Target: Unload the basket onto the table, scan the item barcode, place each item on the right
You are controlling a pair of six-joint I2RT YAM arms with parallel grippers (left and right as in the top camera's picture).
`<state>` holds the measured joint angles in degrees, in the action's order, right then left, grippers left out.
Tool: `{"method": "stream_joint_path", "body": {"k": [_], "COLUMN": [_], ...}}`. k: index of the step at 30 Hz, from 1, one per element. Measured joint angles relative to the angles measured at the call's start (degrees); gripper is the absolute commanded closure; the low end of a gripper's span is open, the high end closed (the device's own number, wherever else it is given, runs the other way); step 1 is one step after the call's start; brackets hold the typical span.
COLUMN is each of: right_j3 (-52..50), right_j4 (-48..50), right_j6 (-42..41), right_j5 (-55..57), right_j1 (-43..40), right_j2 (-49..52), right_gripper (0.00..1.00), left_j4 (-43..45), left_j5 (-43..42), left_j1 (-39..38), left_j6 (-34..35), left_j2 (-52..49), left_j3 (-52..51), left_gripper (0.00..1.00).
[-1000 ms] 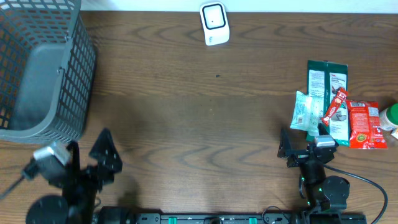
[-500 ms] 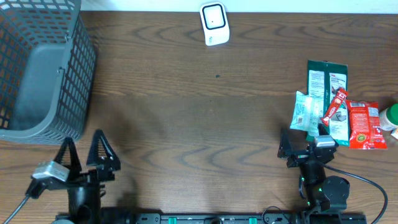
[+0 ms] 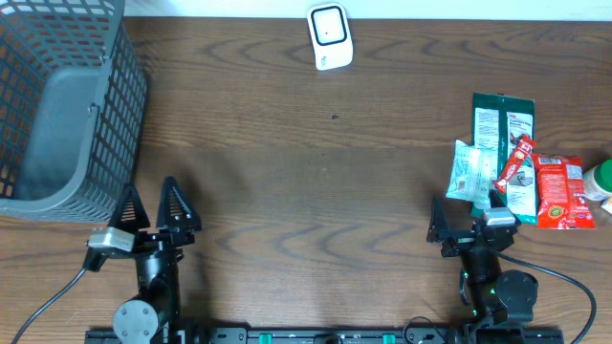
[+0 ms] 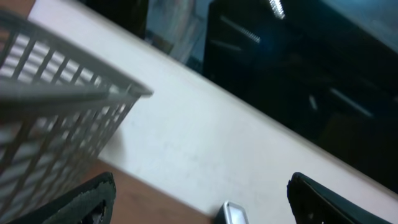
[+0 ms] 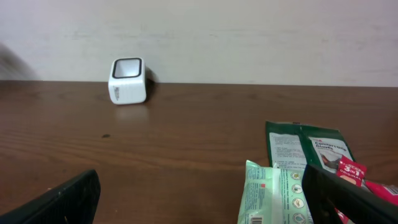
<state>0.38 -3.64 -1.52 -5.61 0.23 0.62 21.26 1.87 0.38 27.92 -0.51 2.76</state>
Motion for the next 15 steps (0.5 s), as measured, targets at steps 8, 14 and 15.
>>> {"method": "stream_joint_path", "body": {"k": [8, 14, 15], "right_j3": [0.0, 0.0, 0.0], "right_j4": [0.02, 0.0, 0.02], "right_j6": [0.0, 0.0, 0.0], "right_j5": [0.02, 0.02, 0.02], "right_j1": [0.0, 0.02, 0.02], "right_j2": [0.0, 0.0, 0.0], "right_gripper": [0.01, 0.01, 0.01], "left_j4": [-15.89, -20.57, -21.14], "left_j5": [-0.48, -6.88, -7.08], "left_j1": [0.0, 0.07, 0.07], "left_j6": [-1.11, -14.56, -15.61], "left_j2": [0.02, 0.02, 0.02], "left_j3": [-2.43, -2.43, -2.4], "left_gripper": [0.11, 0.11, 0.11]}}
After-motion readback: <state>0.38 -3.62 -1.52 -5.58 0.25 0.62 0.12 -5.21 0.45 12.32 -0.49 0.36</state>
